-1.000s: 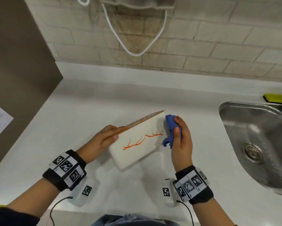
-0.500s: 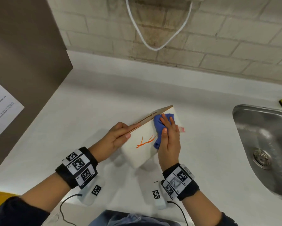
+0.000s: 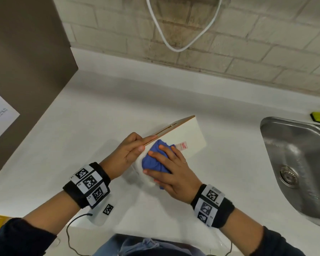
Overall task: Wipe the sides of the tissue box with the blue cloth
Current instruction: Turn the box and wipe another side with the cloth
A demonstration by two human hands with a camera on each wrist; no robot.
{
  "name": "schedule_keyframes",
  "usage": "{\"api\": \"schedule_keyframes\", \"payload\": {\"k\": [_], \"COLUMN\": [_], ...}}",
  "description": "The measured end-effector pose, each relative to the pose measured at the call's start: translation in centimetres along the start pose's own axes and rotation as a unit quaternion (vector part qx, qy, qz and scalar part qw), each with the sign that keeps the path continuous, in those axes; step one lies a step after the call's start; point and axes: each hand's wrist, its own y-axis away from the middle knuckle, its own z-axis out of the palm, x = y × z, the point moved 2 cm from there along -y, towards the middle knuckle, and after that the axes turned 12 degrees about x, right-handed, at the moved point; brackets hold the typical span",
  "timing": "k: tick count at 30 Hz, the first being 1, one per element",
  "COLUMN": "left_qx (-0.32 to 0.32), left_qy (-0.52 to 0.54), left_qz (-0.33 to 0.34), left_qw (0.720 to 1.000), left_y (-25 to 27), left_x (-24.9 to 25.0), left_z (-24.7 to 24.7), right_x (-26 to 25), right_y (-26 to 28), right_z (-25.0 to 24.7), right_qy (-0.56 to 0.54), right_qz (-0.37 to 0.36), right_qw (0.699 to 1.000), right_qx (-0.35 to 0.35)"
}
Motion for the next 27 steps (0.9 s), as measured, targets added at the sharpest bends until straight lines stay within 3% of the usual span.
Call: {"api": "schedule_keyframes", "payload": {"k": [3,5,8,11,14,16,20,24,27], "left_qx": [-0.013,-0.015,-0.021,-0.026,-0.013,-0.003,0.005,-0.015,-0.020], "left_qy": [-0.017,-0.027,-0.028,-0.043,-0.049,-0.045,-0.027,-0.037,-0.036], "left_qz": [0.005,0.002,-0.003,0.013,0.022,0.017,0.004,0.009,0.015], "left_qw": [1.000,1.000,0.999,0.999,0.998,0.999,1.000,0.999,0.999], "left_y": [0.2,0.4,0.6,0.7,0.7,0.6,0.0,-0.1,0.1], "left_x": [0.2,0.3,0.7,1.0,1.0,0.8,0.4,0.5,0.7], "left_z": [0.1,0.2,0.5,1.0,1.3,1.1,0.4,0.4,0.7], "right_x": [2.4,4.2,6.2,6.6,4.5,2.5,-0.3,0.8,2.8], "right_y": [1.6,2.3,2.2,1.8,0.3,-0.3,0.7,2.2,3.6], "right_z": [-1.1,-2.0,-4.0,-4.5,-3.0,-1.7,-0.2,-1.4,-2.5], "right_qy": [0.005,0.012,0.003,-0.071,-0.085,-0.099,-0.112,-0.114,-0.071], "right_qz": [-0.080,-0.060,0.096,0.266,0.314,0.268,0.086,-0.039,-0.100], "right_qw": [0.996,0.997,0.995,0.947,0.916,0.935,0.989,0.990,0.986], "right_qx": [-0.041,-0.042,0.014,0.164,0.234,0.209,0.049,-0.073,-0.111]}}
